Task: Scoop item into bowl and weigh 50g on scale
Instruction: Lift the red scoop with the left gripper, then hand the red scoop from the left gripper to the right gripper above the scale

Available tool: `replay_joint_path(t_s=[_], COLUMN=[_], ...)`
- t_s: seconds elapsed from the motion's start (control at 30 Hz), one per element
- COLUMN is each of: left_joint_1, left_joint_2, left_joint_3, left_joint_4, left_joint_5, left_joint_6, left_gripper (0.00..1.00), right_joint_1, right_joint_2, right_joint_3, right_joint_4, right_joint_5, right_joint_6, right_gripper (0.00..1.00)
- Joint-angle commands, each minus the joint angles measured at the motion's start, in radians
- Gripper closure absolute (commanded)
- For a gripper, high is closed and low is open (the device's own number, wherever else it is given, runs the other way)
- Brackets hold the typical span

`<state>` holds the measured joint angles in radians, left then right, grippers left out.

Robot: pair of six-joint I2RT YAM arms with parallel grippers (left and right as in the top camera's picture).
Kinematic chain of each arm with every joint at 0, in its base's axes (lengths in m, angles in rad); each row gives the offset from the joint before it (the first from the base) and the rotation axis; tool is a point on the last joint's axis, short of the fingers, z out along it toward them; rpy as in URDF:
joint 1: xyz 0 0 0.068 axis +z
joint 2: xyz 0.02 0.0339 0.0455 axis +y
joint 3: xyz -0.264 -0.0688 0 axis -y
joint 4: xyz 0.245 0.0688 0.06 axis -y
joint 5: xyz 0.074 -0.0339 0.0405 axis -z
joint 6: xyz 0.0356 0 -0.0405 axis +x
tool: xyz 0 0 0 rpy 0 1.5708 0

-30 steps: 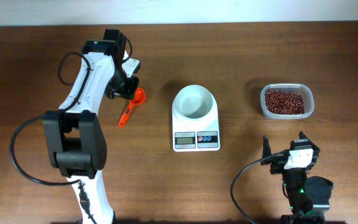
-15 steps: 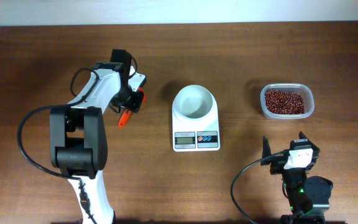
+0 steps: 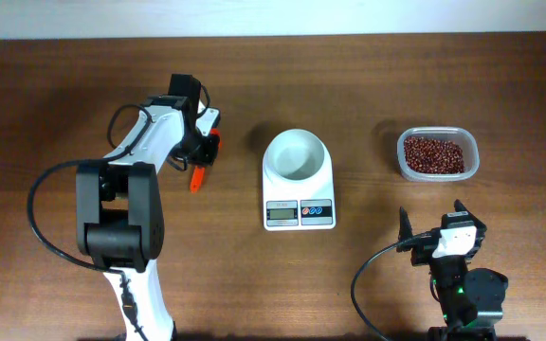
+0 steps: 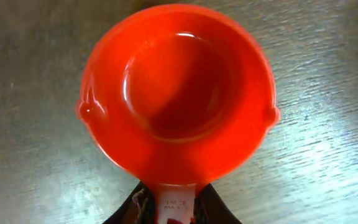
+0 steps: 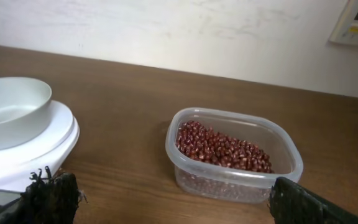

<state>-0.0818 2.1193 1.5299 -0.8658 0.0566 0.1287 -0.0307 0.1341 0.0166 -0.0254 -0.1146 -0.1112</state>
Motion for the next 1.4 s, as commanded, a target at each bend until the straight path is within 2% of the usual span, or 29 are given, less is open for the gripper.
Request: replay_joint_path(t_s=[0.0,0.03,0.07,0.13,0.23,0.33,0.37,0.43,0.5,0.53,0.6,0.67,0.73,0.9,1.1,1.17,1.37], left_joint_1=[0.012,0.019,0.037,0.055,0.074,0.071,0.068,0.055,0.035,0.022,0.0,-0.022,-0.057,-0.139,-0.189,-0.21,-0.239], left_joint_2=[-0.029,-0.037,-0.055,-0.072,-0.089,-0.089,-0.089,-0.089,-0.089,-0.089,-0.089,-0.089,-0.089,-0.089,-0.089,-0.089,-0.089], left_joint_3=[0.119,0.155,0.227,0.28,0.329,0.329,0.329,0.329,0.329,0.329,0.329,0.329,0.329,0.329,0.329,0.329,0.329], left_joint_4=[-0.041,-0.052,-0.073,-0.089,-0.09,-0.09,-0.09,-0.09,-0.09,-0.09,-0.089,-0.089,-0.089,-0.086,-0.068,-0.061,0.006], left_joint_5=[0.164,0.22,0.323,0.414,0.68,0.944,0.996,1.04,1.04,1.044,1.047,1.046,1.046,1.013,1.009,1.009,0.988], left_joint_6=[-0.183,-0.222,-0.346,-0.495,-0.765,-0.855,-0.864,-0.884,-0.921,-0.969,-1.027,-1.101,-1.255,-1.4,-1.427,-1.427,-1.427], left_gripper=[1.0,1.0,1.0,1.0,1.0,1.0,1.0,1.0,1.0,1.0,1.0,1.0,1.0,1.0,1.0,1.0,1.0], right_joint_1=[0.003,0.003,0.003,0.003,0.003,0.003,0.004,0.003,0.003,0.008,0.053,0.113,0.219,0.393,0.525,0.541,0.541], right_joint_2=[0.014,0.04,0.117,0.222,0.562,0.896,0.961,1.116,1.232,1.283,1.334,1.348,1.348,1.348,1.352,1.371,1.438], right_joint_3=[0.155,0.213,0.34,0.488,0.881,1.236,1.301,1.431,1.458,1.458,1.458,1.458,1.458,1.458,1.458,1.458,1.458], right_joint_4=[-0.03,-0.057,-0.138,-0.236,-0.514,-0.789,-0.821,-0.893,-0.888,-0.894,-0.912,-0.909,-0.868,-0.702,-0.665,-0.653,-0.647], right_joint_5=[0.023,0.025,0.024,0.021,-0.033,-0.209,-0.282,-0.569,-0.767,-0.774,-0.741,-0.652,-0.448,-0.235,0.062,0.075,0.067], right_joint_6=[0.114,0.132,0.132,0.131,0.129,0.128,0.128,0.131,0.132,0.181,0.198,0.234,0.365,0.579,0.723,0.723,0.723], right_gripper=[0.01,0.01,0.01,0.01,0.02,0.01,0.01,0.01,0.01,0.15,0.18,0.23,0.23,0.26,0.3,0.33,0.51])
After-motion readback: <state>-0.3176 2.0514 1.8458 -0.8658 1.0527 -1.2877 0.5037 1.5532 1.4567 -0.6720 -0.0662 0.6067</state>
